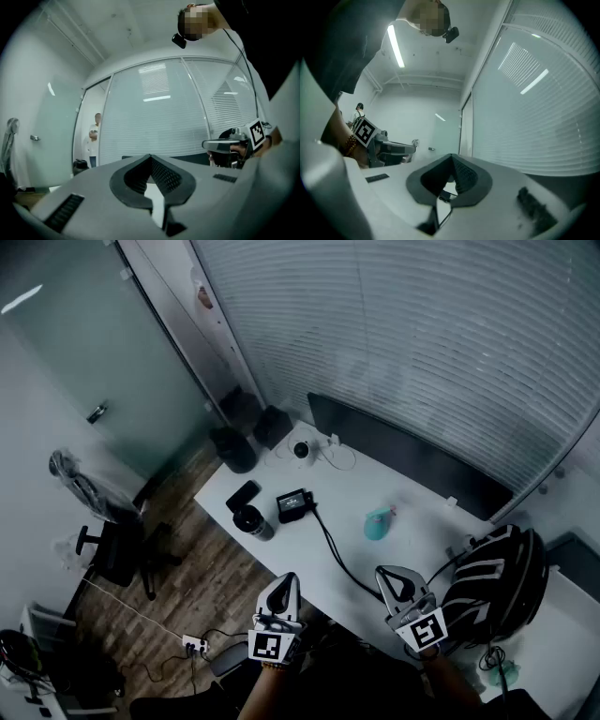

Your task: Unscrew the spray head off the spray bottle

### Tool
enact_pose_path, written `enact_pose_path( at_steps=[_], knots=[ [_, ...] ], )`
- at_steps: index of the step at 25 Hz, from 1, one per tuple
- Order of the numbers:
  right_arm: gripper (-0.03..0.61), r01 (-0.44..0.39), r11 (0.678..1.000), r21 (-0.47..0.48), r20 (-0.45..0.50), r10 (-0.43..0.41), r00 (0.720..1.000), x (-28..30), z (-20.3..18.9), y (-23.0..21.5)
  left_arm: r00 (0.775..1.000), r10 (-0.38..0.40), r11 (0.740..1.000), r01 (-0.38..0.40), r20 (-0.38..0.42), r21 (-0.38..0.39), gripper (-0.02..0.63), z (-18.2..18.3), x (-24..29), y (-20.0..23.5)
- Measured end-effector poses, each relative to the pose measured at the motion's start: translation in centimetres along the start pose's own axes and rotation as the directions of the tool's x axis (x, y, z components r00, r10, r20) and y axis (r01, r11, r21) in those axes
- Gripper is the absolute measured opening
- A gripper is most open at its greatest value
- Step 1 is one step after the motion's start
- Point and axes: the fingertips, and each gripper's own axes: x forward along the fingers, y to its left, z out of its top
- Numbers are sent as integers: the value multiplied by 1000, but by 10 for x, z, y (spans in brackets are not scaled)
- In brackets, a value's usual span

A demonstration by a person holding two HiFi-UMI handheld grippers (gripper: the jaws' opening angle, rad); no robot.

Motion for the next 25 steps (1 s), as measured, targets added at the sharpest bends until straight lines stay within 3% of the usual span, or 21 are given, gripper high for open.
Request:
enact_pose_path(
  at_steps=[8,15,20,25],
  knots=[
    [2,92,993,-78,-37,-95,995,29,-10,-40,988,-149,989,149,-32,-2,-2,-6,63,8],
    [0,157,987,-36,-47,-159,986,39,-28,-76,980,-197,980,197,-7,-22,-2,-13,132,-3],
    [2,230,971,-59,-49,-233,971,47,-26,-109,952,-307,951,307,-11,-27,-2,-18,173,-15],
    [0,352,932,-83,-58,-357,932,47,-32,-142,909,-417,908,416,-6,-49,-2,-27,219,-12]
  ],
)
